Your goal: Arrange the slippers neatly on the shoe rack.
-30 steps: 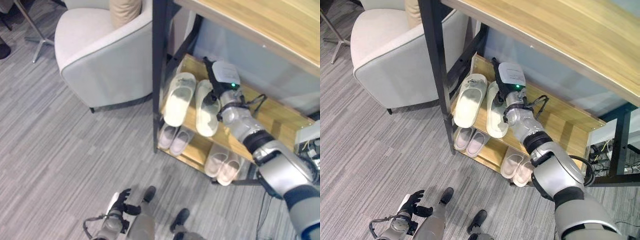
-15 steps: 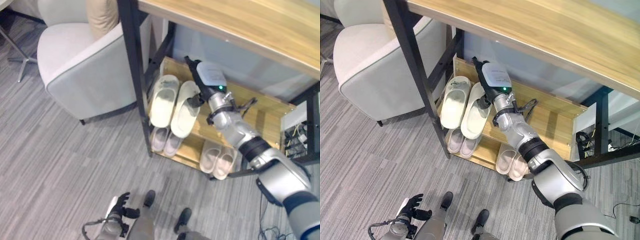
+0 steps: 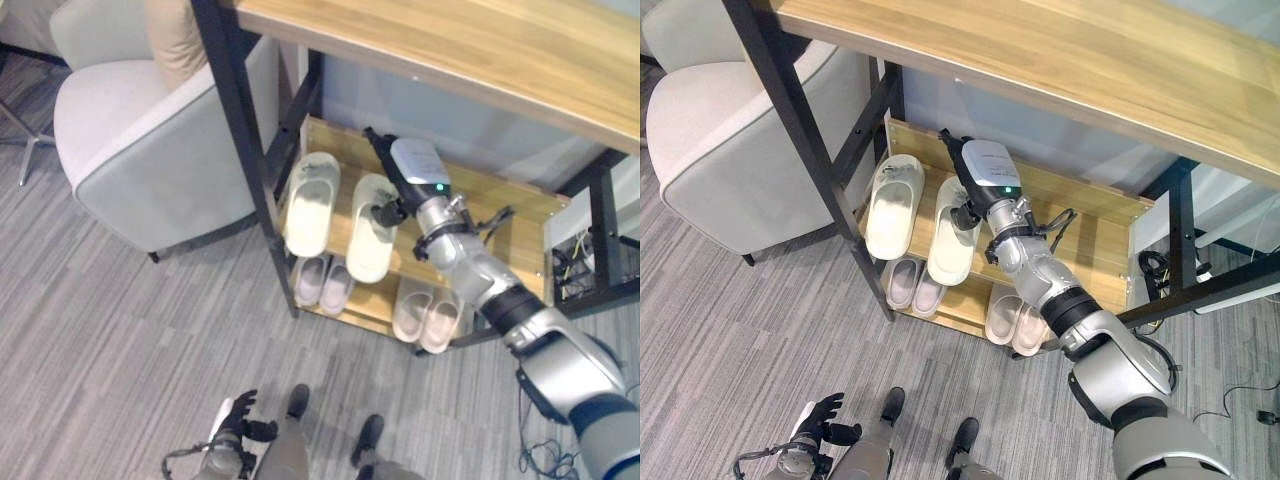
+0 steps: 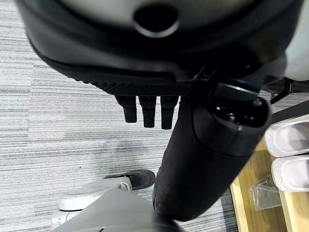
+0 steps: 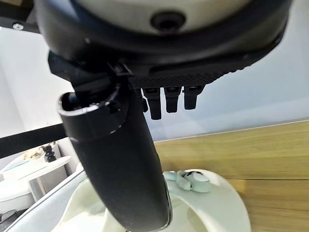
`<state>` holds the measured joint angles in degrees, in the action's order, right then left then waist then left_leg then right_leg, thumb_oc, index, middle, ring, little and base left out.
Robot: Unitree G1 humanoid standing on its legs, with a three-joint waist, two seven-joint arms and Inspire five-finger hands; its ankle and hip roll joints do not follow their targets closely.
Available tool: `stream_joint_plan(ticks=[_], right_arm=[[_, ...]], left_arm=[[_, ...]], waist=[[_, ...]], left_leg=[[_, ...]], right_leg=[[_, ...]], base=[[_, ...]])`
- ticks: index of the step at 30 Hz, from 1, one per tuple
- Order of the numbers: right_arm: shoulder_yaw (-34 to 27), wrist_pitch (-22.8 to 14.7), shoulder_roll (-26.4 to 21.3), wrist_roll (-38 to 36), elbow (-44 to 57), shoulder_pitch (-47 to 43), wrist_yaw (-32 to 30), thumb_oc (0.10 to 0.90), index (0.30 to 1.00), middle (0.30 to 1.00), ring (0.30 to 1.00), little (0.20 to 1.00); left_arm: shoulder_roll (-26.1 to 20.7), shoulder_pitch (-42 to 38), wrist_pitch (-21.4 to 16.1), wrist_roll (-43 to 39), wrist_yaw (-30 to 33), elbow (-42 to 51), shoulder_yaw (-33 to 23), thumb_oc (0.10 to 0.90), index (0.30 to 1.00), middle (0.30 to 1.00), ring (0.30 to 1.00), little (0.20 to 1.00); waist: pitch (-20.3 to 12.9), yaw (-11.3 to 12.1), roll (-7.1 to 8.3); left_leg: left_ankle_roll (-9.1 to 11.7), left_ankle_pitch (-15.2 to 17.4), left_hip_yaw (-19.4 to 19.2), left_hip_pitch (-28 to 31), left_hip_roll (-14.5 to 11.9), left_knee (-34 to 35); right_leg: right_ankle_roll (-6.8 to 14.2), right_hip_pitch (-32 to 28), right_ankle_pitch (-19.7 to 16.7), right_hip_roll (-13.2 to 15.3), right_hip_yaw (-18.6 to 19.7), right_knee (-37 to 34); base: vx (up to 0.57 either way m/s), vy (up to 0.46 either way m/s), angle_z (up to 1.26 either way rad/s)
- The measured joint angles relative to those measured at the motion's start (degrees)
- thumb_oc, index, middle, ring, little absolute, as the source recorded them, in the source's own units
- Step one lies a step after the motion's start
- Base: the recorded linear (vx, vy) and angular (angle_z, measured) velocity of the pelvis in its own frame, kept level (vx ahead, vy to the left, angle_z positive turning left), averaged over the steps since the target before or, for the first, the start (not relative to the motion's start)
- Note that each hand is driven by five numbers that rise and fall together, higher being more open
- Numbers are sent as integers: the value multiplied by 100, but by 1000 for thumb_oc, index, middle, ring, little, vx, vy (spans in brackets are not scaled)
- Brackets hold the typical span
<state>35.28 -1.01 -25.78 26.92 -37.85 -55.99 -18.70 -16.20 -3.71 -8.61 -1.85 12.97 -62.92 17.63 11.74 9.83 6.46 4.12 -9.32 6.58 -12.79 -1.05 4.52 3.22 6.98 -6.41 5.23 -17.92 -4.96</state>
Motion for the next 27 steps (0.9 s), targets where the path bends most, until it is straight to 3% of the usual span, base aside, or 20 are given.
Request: stream_joint_plan(ticks=[20,27], right_arm=[[42,27,-36,-6,-1445,-470,-76,800,900,900,900,900],[44,50,-44,-12,-1440,-577,-85,800,900,900,900,900]], left_arm=[[75,19,-19,-6,10,-12,26,800,900,900,900,900],[74,5,-19,-11,13,-10,54,800,900,900,900,900]], waist=[[-40,144,-74],[-43,144,-81]], left_leg=[[-14,-11,60,-96,0,0],[-16,-12,79,-119,8,0]], right_leg=[[1,67,-1,-11,-56,0],[7,80,4,-2,-78,0]], base=[[2,2,1],[5,2,1]])
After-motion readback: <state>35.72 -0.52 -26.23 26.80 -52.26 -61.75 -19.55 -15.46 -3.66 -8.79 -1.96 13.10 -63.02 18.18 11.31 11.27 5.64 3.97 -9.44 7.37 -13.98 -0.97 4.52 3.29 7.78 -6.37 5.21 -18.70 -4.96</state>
